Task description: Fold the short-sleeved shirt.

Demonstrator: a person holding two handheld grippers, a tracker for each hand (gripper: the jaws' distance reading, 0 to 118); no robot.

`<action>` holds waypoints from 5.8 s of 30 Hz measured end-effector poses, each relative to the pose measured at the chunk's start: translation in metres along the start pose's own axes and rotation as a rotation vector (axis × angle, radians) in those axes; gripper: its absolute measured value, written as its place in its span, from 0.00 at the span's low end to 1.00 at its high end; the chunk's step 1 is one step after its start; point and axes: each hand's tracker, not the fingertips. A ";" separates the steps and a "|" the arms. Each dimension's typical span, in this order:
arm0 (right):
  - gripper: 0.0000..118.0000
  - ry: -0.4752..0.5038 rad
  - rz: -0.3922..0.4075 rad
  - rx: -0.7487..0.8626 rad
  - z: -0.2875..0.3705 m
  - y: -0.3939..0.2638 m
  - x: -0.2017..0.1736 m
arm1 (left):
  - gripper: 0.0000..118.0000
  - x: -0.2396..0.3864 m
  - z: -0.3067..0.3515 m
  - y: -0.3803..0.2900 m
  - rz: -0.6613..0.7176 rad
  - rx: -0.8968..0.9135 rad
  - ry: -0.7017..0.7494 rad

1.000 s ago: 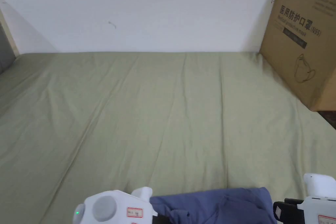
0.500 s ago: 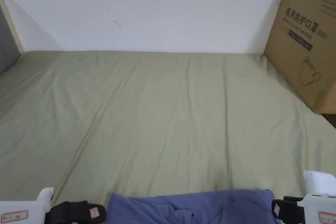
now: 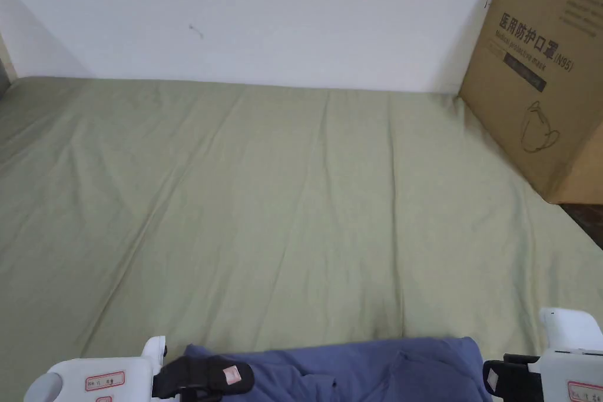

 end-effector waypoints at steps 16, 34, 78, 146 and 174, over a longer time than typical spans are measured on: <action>0.00 0.065 0.028 0.025 0.001 0.008 -0.011 | 0.07 0.115 0.061 -0.028 -0.450 0.195 0.999; 0.00 0.077 -0.036 0.030 0.008 -0.007 0.017 | 0.84 0.146 -0.130 -0.039 -0.304 -0.105 0.567; 0.00 0.182 -0.063 0.124 0.028 0.006 0.013 | 0.01 0.196 -0.035 -0.066 -0.518 0.120 0.442; 0.00 0.303 0.045 -0.087 -0.018 0.000 -0.064 | 0.29 0.103 0.202 0.044 -0.362 0.226 0.772; 0.00 0.218 0.156 0.027 0.012 0.009 -0.077 | 0.69 0.184 0.149 -0.011 -0.599 0.270 1.019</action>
